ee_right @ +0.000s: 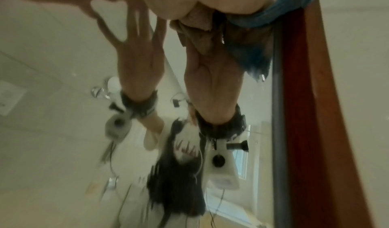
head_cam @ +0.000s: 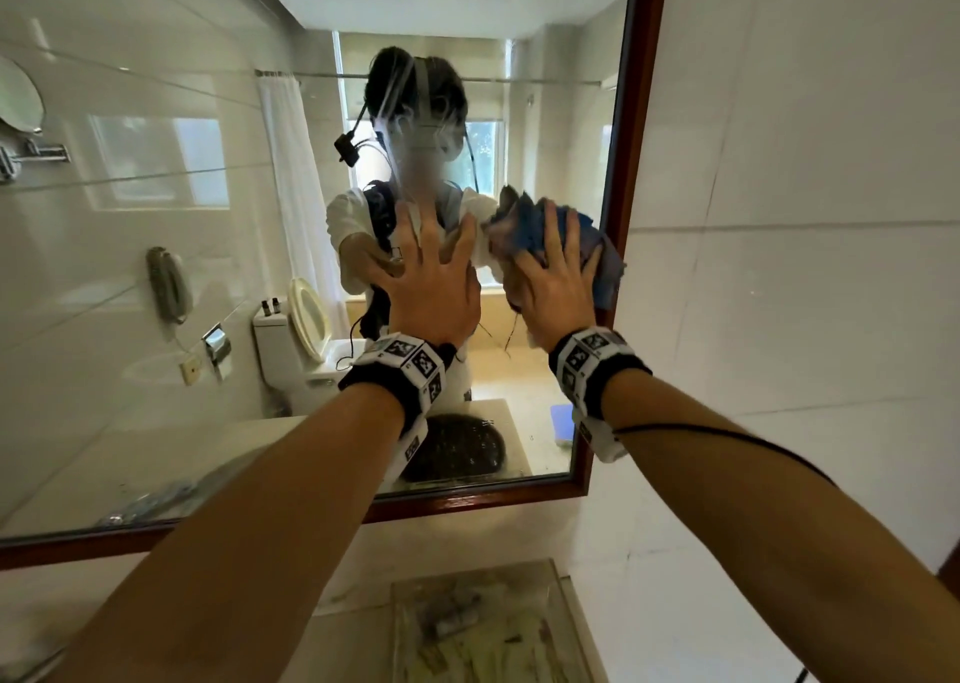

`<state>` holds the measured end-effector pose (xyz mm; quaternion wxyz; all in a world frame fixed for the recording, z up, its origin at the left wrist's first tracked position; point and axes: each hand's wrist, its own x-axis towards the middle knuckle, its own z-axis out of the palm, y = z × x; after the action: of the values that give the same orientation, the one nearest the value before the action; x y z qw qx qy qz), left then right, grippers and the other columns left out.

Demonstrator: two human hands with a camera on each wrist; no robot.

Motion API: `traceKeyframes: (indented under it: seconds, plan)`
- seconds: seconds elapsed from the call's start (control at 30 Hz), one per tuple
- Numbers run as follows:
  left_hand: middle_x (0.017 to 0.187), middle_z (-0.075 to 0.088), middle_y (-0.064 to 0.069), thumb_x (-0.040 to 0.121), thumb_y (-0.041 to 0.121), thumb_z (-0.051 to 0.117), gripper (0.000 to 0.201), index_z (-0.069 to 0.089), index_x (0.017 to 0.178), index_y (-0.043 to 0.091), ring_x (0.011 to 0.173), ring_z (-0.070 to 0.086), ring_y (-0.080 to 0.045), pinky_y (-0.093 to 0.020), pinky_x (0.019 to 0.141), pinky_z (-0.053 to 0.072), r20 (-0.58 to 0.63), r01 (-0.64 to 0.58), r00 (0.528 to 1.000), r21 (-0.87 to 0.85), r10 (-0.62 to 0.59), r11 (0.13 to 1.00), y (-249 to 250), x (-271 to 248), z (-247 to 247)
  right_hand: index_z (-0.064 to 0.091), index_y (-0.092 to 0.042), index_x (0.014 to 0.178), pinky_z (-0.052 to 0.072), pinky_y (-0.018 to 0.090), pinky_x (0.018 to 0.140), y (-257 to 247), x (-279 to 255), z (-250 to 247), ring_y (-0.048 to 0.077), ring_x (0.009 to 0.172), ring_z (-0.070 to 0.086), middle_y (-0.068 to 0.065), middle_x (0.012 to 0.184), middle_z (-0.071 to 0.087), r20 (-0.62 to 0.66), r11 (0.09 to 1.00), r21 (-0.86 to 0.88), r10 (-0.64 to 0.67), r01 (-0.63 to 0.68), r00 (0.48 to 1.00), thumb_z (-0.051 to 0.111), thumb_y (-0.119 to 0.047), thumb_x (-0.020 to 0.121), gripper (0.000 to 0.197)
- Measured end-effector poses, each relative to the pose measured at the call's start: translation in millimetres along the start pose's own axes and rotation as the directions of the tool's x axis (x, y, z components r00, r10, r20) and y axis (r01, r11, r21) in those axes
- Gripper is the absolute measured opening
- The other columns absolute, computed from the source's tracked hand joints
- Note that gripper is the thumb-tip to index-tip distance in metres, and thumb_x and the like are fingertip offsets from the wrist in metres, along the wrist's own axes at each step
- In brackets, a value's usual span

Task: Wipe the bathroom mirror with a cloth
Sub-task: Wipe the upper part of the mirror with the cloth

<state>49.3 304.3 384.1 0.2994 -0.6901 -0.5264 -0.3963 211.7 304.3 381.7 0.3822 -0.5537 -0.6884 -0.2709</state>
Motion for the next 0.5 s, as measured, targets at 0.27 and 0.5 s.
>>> traceKeyframes:
  seconds: [0.27, 0.5]
  plan:
    - [0.163, 0.011, -0.015, 0.093, 0.035, 0.043, 0.061, 0.028, 0.152, 0.032, 0.149, 0.007, -0.039, -0.081, 0.098, 0.02, 0.004, -0.009, 1.0, -0.043, 0.009, 0.999, -4, -13, 7, 0.053, -0.034, 0.132, 0.0, 0.073, 0.107, -7, 15, 9, 0.042, 0.148, 0.003, 0.012, 0.163, 0.013, -0.098, 0.997, -0.004, 0.073, -0.074, 0.992, 0.046, -0.034, 0.1, 0.033]
    - [0.164, 0.006, -0.014, 0.09, 0.038, 0.049, 0.075, 0.013, 0.155, 0.034, 0.149, 0.007, -0.039, -0.08, 0.099, 0.016, 0.067, -0.018, 0.998, 0.011, 0.017, 1.0, -7, -55, 32, 0.049, -0.035, 0.138, -0.001, 0.074, 0.105, -9, -89, 69, 0.038, 0.149, -0.004, 0.01, 0.163, 0.006, 0.054, 0.999, -0.003, 0.037, -0.037, 0.998, 0.037, -0.041, 0.098, 0.042]
